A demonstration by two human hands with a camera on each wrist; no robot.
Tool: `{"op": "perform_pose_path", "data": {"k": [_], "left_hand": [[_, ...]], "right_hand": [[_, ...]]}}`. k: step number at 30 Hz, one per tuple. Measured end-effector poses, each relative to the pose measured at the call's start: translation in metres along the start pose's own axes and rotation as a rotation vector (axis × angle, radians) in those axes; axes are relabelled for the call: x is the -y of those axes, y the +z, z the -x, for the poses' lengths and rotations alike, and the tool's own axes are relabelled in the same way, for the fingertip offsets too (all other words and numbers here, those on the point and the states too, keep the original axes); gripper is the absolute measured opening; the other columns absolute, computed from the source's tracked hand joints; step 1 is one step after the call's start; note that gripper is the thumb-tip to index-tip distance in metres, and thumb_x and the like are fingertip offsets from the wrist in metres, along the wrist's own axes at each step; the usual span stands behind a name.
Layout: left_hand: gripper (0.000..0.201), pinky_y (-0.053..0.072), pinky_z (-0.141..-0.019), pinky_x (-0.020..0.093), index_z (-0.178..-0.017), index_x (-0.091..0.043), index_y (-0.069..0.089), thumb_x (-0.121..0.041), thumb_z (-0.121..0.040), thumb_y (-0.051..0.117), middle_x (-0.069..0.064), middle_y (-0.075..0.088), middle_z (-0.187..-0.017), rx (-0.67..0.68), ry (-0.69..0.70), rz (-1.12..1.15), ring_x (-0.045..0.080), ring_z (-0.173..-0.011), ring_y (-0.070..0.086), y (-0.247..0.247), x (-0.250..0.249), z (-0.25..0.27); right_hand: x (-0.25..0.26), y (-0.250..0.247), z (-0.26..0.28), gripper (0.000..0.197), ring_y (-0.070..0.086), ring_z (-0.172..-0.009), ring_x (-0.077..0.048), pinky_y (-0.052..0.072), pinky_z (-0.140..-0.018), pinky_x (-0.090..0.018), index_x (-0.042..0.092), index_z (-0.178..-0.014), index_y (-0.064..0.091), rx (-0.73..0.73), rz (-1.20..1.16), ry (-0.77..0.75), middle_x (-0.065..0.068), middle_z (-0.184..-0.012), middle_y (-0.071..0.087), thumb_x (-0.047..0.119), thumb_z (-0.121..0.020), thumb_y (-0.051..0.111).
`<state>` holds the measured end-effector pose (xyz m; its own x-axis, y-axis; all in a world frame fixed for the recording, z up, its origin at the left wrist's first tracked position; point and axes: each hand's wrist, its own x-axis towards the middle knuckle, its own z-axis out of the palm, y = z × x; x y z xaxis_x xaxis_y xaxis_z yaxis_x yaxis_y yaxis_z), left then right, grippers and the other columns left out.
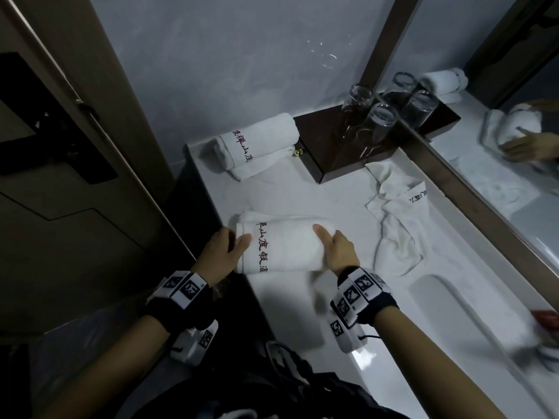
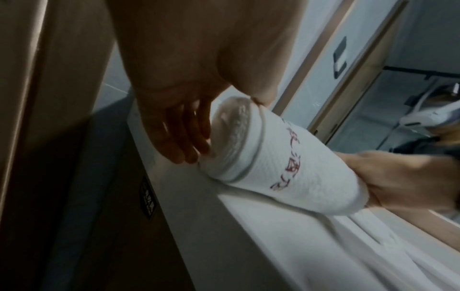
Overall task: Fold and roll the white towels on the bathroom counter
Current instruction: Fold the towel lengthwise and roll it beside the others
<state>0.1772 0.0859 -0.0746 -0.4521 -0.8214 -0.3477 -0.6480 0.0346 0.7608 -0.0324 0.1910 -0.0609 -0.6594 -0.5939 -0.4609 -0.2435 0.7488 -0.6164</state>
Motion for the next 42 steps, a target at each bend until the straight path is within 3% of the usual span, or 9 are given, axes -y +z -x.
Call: {"op": "perform_pose_path", "data": {"k": [6, 10, 14, 18, 24, 29, 33, 39, 42], "left_hand": [[0.064, 0.041, -0.103, 0.038, -0.130, -0.012, 0.035, -0.029, -0.079, 0.069, 0.012, 0.044, -0.127, -0.009, 0.047, 0.151, 0.023, -0.113, 0.048, 0.003, -0.006, -0.007], [0.053, 0.043, -0.078, 0.021, -0.127, -0.019, 0.038, -0.023, -0.082, 0.066, 0.001, 0.052, -0.117, 0.032, -0.010, 0.382, 0.014, -0.101, 0.051, 0.002, -0.011, -0.014], [0.043, 0.038, -0.078, 0.023, -0.127, -0.024, 0.041, -0.029, -0.088, 0.056, -0.003, 0.050, -0.116, 0.069, -0.085, 0.382, 0.015, -0.102, 0.050, -0.003, -0.009, -0.025], [0.042, 0.038, -0.081, 0.020, -0.128, -0.023, 0.040, -0.029, -0.089, 0.055, -0.004, 0.052, -0.120, 0.118, -0.084, 0.505, 0.008, -0.101, 0.052, -0.005, -0.002, -0.029], [0.031, 0.047, -0.095, 0.037, -0.112, -0.034, 0.054, -0.023, -0.085, 0.063, -0.005, 0.067, -0.114, 0.141, -0.103, 0.838, 0.014, -0.108, 0.062, -0.009, -0.002, -0.044], [0.058, 0.053, -0.080, 0.030, -0.116, -0.029, 0.052, -0.028, -0.064, 0.078, 0.003, 0.067, -0.116, 0.134, 0.001, 0.900, 0.020, -0.105, 0.064, -0.021, -0.020, -0.072], [0.067, 0.052, -0.073, 0.014, -0.132, -0.018, 0.038, 0.000, -0.077, 0.070, 0.009, 0.057, -0.124, 0.018, 0.079, 0.768, 0.021, -0.109, 0.058, -0.027, -0.027, -0.104], [0.041, 0.049, -0.066, 0.005, -0.094, -0.034, 0.055, -0.002, -0.074, 0.072, -0.004, 0.065, -0.098, -0.054, 0.020, 0.612, -0.009, -0.079, 0.064, -0.024, -0.017, -0.123], [0.039, 0.053, -0.075, 0.014, -0.104, -0.029, 0.058, -0.008, -0.075, 0.073, -0.001, 0.061, -0.105, -0.094, 0.074, 0.511, -0.007, -0.086, 0.063, -0.018, -0.017, -0.126]], "right_hand": [[0.013, 0.006, 0.000, 0.062, 0.037, -0.121, -0.037, 0.030, -0.101, -0.044, 0.005, -0.130, 0.035, -0.126, -0.075, 0.058, -0.021, -0.132, 0.040, 0.052, -0.091, 0.043], [0.011, -0.007, 0.001, 0.072, 0.045, -0.121, -0.030, 0.038, -0.103, -0.043, 0.013, -0.137, 0.031, 0.056, -0.297, 0.153, -0.010, -0.136, 0.041, 0.056, -0.084, 0.052], [0.010, -0.015, 0.014, 0.069, 0.062, -0.109, -0.019, 0.050, -0.083, -0.037, 0.023, -0.125, 0.054, 0.405, -0.767, 0.118, -0.003, -0.123, 0.063, 0.067, -0.072, 0.052], [0.013, -0.013, 0.013, 0.069, 0.054, -0.120, -0.020, 0.053, -0.083, -0.041, 0.036, -0.130, 0.043, 0.445, -0.846, 0.025, 0.004, -0.134, 0.053, 0.055, -0.069, 0.069], [0.040, -0.008, -0.020, 0.064, 0.057, -0.115, -0.026, 0.055, -0.078, -0.040, 0.023, -0.127, 0.047, 0.264, -1.015, -0.064, -0.008, -0.130, 0.055, 0.016, -0.067, 0.070], [0.084, 0.004, -0.064, 0.055, 0.059, -0.113, -0.029, 0.048, -0.094, -0.047, 0.009, -0.123, 0.054, 0.239, -1.389, 0.063, -0.013, -0.121, 0.064, 0.024, -0.070, 0.064], [0.113, 0.020, -0.100, 0.051, 0.058, -0.114, -0.028, 0.044, -0.100, -0.044, 0.007, -0.123, 0.053, 0.203, -1.531, 0.118, -0.014, -0.121, 0.064, 0.029, -0.078, 0.059], [0.110, 0.042, -0.133, 0.037, 0.063, -0.092, -0.021, 0.053, -0.074, -0.033, 0.012, -0.107, 0.058, 0.058, -1.173, 0.218, -0.004, -0.096, 0.071, 0.037, -0.079, 0.064], [0.096, 0.043, -0.136, 0.048, 0.061, -0.098, -0.025, 0.051, -0.089, -0.043, 0.014, -0.107, 0.056, -0.096, -0.831, 0.188, -0.007, -0.105, 0.066, 0.052, -0.078, 0.062]]}}
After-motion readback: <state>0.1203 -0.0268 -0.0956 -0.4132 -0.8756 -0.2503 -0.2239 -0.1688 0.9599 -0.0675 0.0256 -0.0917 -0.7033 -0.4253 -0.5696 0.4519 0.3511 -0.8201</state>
